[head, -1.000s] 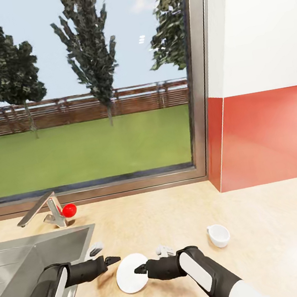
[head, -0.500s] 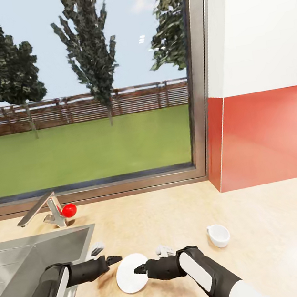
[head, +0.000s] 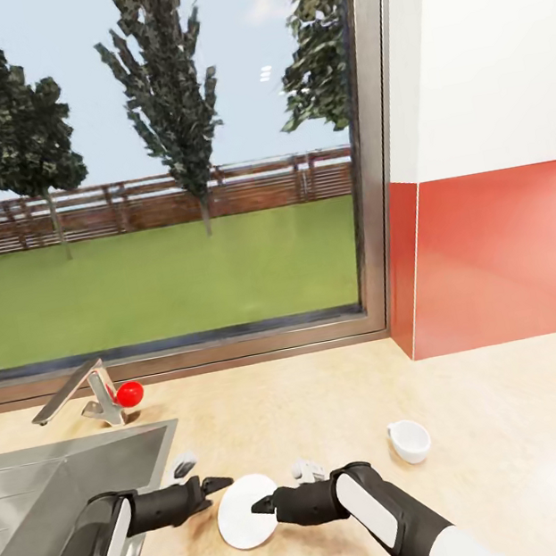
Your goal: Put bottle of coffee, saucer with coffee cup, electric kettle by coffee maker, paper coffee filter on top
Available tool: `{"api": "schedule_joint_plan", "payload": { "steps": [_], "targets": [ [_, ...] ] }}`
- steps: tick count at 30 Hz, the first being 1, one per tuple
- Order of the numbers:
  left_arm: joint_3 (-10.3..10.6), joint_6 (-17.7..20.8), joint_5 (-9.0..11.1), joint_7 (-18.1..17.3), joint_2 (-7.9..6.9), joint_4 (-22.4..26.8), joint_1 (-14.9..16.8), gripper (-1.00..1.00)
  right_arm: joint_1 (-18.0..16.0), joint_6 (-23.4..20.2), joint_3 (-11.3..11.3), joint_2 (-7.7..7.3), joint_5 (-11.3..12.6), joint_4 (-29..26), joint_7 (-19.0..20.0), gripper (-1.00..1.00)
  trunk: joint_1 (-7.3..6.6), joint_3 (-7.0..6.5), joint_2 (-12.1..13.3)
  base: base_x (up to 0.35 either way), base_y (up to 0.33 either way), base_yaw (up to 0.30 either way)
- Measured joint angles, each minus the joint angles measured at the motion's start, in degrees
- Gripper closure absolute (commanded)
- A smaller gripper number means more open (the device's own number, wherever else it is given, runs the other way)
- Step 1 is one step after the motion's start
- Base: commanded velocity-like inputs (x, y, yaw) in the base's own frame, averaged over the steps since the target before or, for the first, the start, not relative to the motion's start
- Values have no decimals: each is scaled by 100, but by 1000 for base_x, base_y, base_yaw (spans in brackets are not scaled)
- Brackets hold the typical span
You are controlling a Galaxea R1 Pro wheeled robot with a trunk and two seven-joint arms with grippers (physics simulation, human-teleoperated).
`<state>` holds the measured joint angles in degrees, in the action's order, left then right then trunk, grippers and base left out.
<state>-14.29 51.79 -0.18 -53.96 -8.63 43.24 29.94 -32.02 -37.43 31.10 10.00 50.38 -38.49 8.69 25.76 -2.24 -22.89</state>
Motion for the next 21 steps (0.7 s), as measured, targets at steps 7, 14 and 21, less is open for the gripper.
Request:
{"api": "schedule_joint_plan", "payload": {
  "steps": [7,14,21],
  "targets": [
    [0,161,16,-116,5,8,1,-100,28,0,0,0,4,0,0,-100,0,0,0,0,0,0],
    [-1,172,46,-271,14,1,2,-100,37,-2,0,0,-2,0,-2,-100,0,0,0,0,0,0],
    [-2,172,45,-343,162,1,1,-100,37,-2,0,0,-3,0,-3,-100,0,0,0,0,0,0]
  ]
}}
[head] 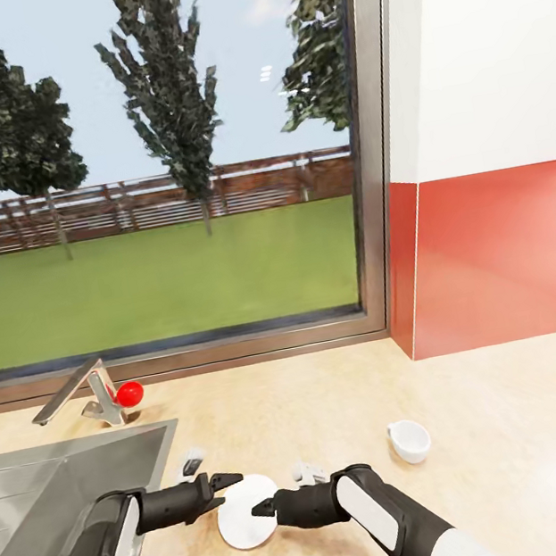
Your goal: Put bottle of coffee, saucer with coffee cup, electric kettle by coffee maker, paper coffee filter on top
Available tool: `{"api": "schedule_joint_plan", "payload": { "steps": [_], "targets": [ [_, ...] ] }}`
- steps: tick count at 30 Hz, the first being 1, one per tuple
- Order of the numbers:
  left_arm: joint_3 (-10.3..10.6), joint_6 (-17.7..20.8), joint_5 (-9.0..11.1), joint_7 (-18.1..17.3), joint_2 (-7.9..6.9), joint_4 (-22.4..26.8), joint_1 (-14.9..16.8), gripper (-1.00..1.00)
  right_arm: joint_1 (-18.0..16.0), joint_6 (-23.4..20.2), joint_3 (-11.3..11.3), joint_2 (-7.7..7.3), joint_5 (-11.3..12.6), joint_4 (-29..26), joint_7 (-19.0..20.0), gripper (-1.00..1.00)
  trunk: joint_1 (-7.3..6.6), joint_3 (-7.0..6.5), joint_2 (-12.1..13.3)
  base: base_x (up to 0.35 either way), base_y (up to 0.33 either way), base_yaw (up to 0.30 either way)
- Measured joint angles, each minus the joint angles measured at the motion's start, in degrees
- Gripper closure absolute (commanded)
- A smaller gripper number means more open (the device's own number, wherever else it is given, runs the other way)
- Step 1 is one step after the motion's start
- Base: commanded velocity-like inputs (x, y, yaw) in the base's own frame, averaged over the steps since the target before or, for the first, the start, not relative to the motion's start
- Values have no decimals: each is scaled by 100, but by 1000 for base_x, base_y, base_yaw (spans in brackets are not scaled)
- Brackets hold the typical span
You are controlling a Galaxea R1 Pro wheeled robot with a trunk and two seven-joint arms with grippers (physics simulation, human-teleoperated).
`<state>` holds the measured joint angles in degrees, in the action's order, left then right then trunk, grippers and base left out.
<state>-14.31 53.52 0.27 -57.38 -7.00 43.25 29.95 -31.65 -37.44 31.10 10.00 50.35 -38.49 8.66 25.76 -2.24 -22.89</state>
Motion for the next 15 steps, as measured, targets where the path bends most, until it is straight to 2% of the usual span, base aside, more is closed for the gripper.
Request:
{"api": "schedule_joint_plan", "payload": {
  "steps": [15],
  "targets": [
    [-10,-1,2,-3,50,5,4,-100,0,0,0,0,0,0,0,-100,0,0,0,0,0,0]
  ]
}}
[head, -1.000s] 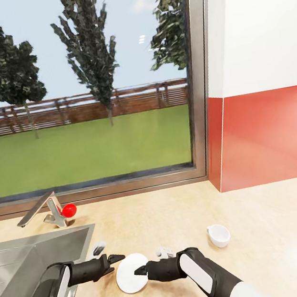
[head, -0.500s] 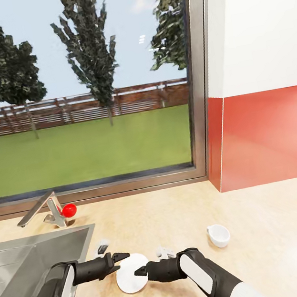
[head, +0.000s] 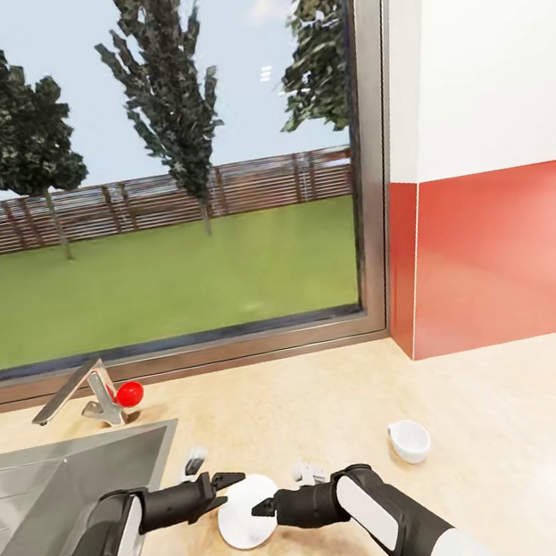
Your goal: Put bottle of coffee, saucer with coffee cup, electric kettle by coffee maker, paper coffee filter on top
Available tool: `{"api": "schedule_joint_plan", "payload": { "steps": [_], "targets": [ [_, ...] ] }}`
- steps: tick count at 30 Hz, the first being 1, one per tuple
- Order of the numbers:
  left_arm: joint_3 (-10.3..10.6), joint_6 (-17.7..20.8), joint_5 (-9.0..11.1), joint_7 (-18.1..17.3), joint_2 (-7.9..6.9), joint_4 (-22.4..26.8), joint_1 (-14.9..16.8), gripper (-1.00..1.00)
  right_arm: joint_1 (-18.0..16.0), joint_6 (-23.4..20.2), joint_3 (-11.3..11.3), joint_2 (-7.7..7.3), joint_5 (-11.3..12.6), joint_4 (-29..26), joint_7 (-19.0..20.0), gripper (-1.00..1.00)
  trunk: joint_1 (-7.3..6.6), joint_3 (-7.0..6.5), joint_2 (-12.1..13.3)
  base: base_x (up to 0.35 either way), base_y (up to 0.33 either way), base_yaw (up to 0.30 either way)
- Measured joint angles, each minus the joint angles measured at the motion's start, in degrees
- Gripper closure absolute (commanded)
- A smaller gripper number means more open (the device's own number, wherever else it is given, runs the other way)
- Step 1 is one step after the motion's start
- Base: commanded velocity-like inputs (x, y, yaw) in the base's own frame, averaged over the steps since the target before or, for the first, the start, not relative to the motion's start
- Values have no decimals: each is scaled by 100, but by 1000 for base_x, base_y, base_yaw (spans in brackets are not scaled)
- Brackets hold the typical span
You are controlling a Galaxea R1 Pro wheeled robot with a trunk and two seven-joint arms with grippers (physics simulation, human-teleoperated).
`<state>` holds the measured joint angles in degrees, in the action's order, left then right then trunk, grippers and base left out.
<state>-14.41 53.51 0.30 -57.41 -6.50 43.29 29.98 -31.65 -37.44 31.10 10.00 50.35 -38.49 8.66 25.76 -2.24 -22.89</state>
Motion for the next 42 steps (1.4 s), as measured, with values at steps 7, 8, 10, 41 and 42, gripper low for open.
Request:
{"api": "schedule_joint_plan", "payload": {
  "steps": [7,8,10,41,42],
  "targets": [
    [-48,-1,-4,0,-119,-1,9,-100,0,0,0,0,0,0,0,-100,0,0,0,0,0,0],
    [-49,-1,-5,-1,-137,-3,4,-100,0,0,0,0,0,0,0,-100,0,0,0,0,0,0],
    [-51,-6,-9,-3,-161,-4,-6,-100,0,0,0,0,0,0,0,-100,0,0,0,0,0,0],
    [-379,-95,-23,28,-195,-276,-31,-100,0,0,0,0,0,0,0,-100,0,0,0,0,0,0],
    [-380,-96,-21,28,-196,-280,-30,-100,0,0,0,0,0,0,0,-100,0,0,0,0,0,0]
  ]
}}
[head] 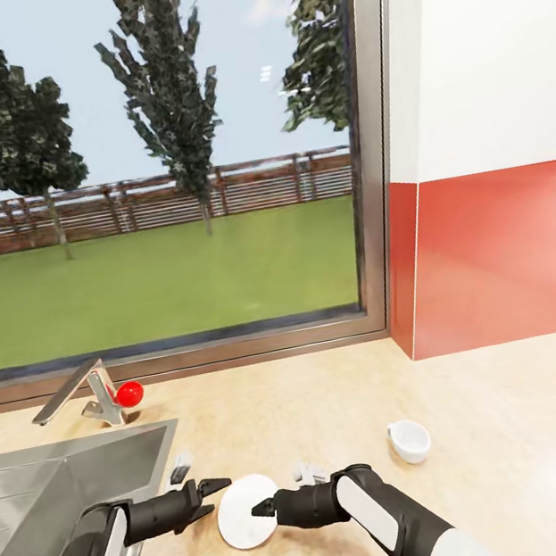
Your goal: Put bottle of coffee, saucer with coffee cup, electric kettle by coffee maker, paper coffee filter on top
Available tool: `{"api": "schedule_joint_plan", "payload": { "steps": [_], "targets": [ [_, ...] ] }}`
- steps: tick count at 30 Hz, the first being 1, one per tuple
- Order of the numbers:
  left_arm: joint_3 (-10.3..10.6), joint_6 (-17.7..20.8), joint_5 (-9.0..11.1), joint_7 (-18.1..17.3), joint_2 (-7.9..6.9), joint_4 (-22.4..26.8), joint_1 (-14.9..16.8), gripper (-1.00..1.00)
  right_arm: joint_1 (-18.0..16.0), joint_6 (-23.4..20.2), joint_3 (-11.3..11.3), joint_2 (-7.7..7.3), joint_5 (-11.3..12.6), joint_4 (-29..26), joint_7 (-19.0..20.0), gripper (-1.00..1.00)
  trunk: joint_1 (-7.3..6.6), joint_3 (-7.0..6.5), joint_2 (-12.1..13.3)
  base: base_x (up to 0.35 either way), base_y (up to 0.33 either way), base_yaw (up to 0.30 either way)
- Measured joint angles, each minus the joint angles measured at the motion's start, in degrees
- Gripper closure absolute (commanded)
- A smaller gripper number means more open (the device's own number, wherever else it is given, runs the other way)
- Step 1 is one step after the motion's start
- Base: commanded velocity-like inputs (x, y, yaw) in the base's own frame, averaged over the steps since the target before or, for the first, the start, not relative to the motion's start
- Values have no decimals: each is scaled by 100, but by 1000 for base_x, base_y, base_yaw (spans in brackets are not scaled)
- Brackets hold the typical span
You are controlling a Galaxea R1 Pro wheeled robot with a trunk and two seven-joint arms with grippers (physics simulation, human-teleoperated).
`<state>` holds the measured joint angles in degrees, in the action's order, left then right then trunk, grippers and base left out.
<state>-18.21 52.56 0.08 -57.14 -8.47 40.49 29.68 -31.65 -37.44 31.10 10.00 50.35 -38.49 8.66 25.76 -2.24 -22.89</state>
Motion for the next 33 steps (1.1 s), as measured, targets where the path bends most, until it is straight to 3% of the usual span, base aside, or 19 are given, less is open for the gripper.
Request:
{"api": "schedule_joint_plan", "payload": {
  "steps": [5,14,19,23,33],
  "targets": [
    [-4,-1,-13,1,-7,-6,0,-100,0,0,0,0,0,0,0,-100,0,0,0,0,0,0],
    [-207,-16,-15,1,-21,4,0,-100,0,0,0,0,1,0,0,-100,0,0,0,0,0,0],
    [-633,-159,-61,25,-30,8,-1,-100,6,3,-1,0,4,0,3,-100,0,0,0,0,0,0],
    [-648,-370,-69,43,-3,-4,-1,-100,8,1,0,0,-1,0,0,-100,0,0,0,0,0,0],
    [-634,-441,-66,138,51,-103,-1,-100,32,3,-1,0,8,0,2,-100,0,0,0,0,0,0]
  ]
}}
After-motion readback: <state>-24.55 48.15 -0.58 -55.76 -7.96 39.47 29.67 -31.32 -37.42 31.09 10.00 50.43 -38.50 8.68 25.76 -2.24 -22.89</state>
